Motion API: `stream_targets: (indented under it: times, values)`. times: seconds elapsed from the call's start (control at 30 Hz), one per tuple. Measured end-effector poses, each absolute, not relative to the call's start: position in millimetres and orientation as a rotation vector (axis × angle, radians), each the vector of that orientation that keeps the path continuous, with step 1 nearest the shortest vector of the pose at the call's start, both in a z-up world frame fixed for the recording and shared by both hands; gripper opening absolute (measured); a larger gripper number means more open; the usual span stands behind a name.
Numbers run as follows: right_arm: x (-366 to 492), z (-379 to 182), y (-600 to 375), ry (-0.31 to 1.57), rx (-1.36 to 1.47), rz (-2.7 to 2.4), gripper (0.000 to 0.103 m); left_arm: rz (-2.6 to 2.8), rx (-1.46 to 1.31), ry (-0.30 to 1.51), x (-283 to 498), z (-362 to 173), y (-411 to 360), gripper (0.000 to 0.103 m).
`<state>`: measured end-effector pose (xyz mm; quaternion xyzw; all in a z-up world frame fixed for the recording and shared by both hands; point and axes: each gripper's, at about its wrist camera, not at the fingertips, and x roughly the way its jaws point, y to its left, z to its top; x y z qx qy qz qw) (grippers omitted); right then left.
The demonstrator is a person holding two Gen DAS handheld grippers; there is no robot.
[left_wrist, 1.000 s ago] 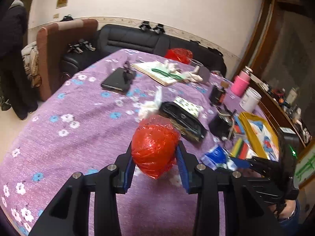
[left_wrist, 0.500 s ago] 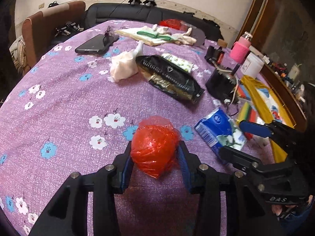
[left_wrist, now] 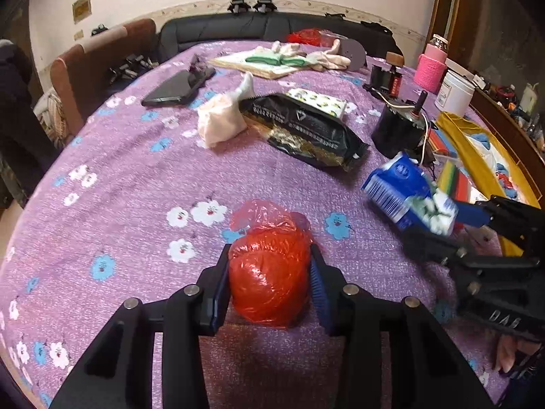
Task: Organize soft objects
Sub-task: 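Lift red bag with left tool while right tool holds tissue pack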
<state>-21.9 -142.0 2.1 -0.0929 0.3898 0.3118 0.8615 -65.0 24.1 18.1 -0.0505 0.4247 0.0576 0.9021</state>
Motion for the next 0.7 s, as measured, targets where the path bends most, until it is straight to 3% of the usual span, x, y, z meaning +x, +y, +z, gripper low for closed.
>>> stream_targets:
  times: [0.7]
  values:
    - [-16.2,9.1,-153.7,0.785,-0.13,0.628,0.058,0.194,0.044,0.759,-79.7,33.7,2.5,0.04]
